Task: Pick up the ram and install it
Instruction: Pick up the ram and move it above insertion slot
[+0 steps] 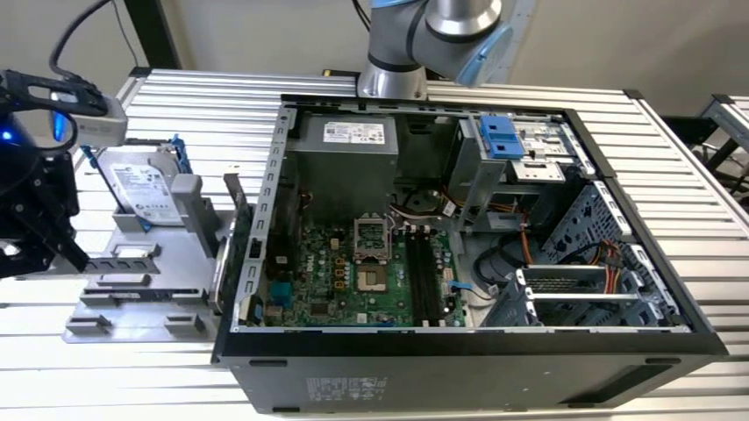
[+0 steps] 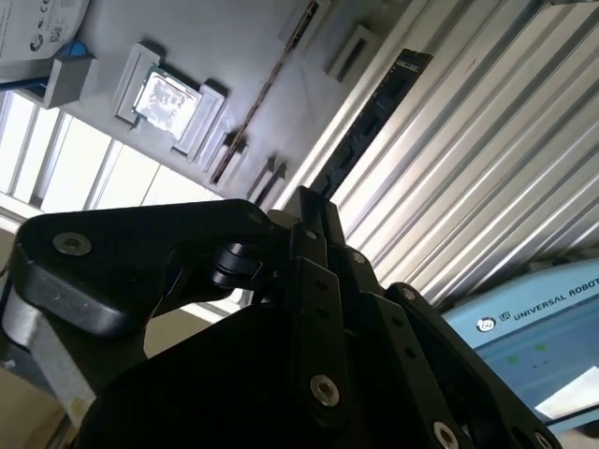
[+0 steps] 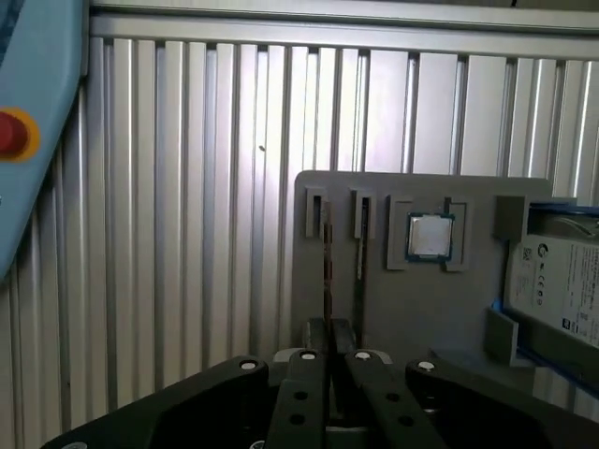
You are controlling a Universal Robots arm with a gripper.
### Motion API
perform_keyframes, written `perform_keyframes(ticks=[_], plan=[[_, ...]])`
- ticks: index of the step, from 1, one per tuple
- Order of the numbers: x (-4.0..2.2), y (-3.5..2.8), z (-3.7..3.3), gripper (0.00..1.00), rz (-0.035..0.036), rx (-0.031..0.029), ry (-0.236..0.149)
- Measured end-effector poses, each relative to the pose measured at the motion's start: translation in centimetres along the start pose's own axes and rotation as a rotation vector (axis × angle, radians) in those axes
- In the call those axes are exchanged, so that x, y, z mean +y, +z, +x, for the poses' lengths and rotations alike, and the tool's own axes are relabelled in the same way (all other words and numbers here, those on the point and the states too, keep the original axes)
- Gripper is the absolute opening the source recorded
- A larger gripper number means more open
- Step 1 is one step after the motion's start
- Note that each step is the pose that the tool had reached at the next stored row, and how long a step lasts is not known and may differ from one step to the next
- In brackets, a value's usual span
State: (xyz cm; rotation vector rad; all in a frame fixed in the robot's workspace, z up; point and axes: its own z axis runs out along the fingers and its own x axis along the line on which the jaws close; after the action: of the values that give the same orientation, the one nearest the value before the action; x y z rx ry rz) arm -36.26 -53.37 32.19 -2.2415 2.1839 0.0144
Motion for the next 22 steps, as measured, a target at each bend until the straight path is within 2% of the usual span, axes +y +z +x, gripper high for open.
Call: perform_keyframes(ticks=[11,18,22], plan=[[0.0,-1.86,-0.03,0.0,0.0001,0.0,0.0],[0.0,-2.72,-0.04,0.0,0.0,0.0,0.0],[0.0,-3.02,-0.04,0.0,0.0001,-0.0001,0.0]])
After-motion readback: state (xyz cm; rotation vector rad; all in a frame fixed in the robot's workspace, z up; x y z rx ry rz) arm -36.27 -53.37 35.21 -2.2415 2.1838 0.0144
